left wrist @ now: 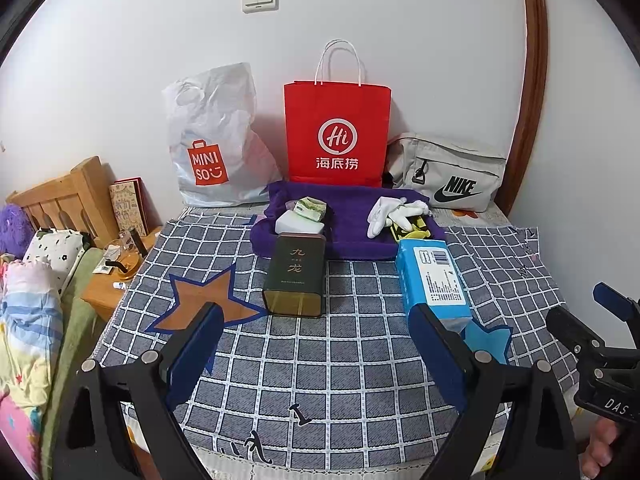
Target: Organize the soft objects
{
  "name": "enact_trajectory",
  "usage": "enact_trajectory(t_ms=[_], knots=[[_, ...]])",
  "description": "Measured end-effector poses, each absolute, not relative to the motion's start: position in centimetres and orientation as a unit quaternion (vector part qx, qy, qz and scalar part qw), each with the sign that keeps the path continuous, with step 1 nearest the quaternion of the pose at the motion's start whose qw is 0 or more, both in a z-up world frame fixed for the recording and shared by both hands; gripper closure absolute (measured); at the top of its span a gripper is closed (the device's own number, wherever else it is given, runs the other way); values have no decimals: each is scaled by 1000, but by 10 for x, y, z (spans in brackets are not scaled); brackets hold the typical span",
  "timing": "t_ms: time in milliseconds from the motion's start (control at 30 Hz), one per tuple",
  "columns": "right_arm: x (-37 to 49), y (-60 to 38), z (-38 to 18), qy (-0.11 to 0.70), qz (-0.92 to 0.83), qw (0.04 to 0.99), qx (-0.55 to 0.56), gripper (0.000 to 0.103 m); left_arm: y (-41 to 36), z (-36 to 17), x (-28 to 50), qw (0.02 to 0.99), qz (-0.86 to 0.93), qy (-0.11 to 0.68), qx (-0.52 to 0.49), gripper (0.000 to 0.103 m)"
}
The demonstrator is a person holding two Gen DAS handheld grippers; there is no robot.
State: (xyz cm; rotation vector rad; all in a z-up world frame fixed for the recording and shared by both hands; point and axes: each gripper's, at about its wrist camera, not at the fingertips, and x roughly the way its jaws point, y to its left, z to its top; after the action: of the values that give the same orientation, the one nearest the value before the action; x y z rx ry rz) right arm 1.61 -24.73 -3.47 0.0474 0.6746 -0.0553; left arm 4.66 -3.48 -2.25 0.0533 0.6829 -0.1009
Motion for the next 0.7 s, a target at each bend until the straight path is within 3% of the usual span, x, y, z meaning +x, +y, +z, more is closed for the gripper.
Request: enact_trajectory(t_ms=[700], knots=[[15, -247, -33, 331, -26, 943, 25, 0, -35, -23, 46, 941, -49, 335, 25, 9]])
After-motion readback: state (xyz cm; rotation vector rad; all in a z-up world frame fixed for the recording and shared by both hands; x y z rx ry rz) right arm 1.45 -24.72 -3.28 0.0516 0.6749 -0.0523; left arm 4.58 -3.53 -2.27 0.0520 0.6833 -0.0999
